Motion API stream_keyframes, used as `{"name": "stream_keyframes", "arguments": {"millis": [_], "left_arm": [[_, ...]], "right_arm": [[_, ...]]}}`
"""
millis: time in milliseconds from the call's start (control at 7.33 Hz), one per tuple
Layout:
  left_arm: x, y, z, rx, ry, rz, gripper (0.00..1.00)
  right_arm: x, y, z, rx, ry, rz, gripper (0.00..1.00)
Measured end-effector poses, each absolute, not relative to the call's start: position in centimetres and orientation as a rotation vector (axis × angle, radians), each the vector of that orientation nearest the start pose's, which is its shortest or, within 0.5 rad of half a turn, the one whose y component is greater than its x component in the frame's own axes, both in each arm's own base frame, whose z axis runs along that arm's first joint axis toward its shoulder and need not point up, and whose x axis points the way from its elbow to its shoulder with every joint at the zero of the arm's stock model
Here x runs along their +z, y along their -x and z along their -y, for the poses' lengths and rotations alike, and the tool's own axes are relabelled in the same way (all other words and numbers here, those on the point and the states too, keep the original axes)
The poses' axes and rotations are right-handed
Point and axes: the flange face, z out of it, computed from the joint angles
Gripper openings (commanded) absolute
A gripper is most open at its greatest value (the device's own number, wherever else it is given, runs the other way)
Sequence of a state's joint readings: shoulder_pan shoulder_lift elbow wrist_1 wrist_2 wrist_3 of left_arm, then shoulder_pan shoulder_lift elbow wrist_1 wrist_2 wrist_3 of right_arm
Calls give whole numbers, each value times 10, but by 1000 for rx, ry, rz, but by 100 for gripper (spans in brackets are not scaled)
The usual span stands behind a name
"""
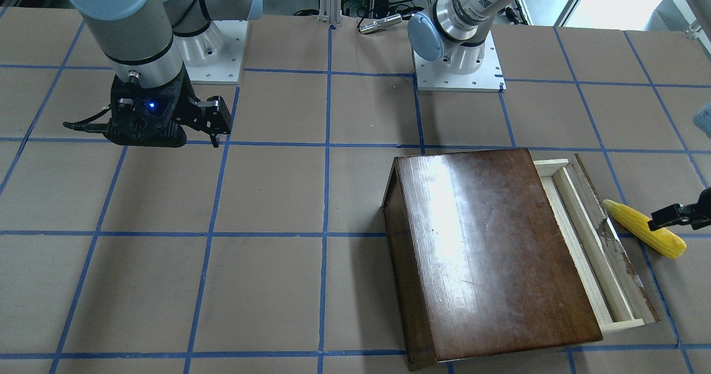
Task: Open drawer and put corn inside
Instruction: 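Lower the left gripper over the yellow corn and grasp it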
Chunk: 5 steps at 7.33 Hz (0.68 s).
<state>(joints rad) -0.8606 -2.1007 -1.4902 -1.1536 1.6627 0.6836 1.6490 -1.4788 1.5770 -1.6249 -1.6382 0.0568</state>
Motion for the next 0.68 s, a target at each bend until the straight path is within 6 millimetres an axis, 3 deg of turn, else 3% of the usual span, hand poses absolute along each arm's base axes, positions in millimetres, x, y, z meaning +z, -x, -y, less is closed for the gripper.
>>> {"name": "stream_keyframes", "arguments": {"millis": [409, 682], "left_arm": [[250, -348, 580, 112, 118, -3108, 100], [242, -348, 574, 124, 366, -3098, 100]], "right_arm": [[444, -167, 513, 64, 37, -3211, 100], [444, -167, 513, 64, 37, -3211, 100]]}}
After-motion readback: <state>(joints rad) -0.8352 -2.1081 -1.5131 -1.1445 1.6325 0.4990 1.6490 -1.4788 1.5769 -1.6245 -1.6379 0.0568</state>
